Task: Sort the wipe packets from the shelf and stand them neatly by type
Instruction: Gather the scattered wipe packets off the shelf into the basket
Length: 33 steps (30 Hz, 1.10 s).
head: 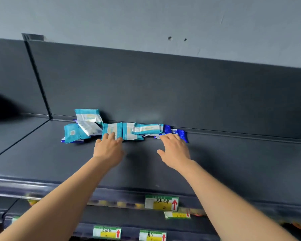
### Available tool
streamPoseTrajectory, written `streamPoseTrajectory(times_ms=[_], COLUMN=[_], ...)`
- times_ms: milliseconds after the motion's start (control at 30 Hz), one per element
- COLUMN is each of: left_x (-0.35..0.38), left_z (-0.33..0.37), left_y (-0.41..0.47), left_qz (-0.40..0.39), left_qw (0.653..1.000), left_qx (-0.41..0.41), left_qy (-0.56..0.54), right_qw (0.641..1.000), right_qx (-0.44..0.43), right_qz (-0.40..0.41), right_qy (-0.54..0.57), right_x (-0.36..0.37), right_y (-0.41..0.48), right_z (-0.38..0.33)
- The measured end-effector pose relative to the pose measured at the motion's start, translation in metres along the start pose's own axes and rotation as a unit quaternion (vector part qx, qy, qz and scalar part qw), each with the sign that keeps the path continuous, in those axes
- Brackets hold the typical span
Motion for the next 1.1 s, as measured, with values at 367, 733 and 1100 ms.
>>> streamPoseTrajectory(times_ms=[367,733,1100], left_x=[0.039,0.025,0.032], left_z=[0.0,-0.001,0.01], left_y=[0.08,0.097,0.071], left_qz=[-0.05,0.033,-0.046], left_qw=[0.997,0.999,0.987], left_qx=[-0.024,0.024,-0.044], left_qy=[-0.049,0.01,-0.15], right_qw=[0.998,0.995,0.977], right_qx=[-0.005,0.074,0.064], right_qz=[-0.046,0.019,0.069], right_qy=[-0.03,0.067,0.189], right_x=[0.053,0.049,0.019], right_y=[0.084,0.105,0.074], right_z=[0.007,0.01,0.007])
Point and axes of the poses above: each hand's wrist, its own y-axis towards the middle knuckle, its own x-axis out of the palm, z = x × y, the point moved 8 cm from there along y, towards the middle knuckle, and after that the axes turned 4 degrees about z, right-handed, at the moved point
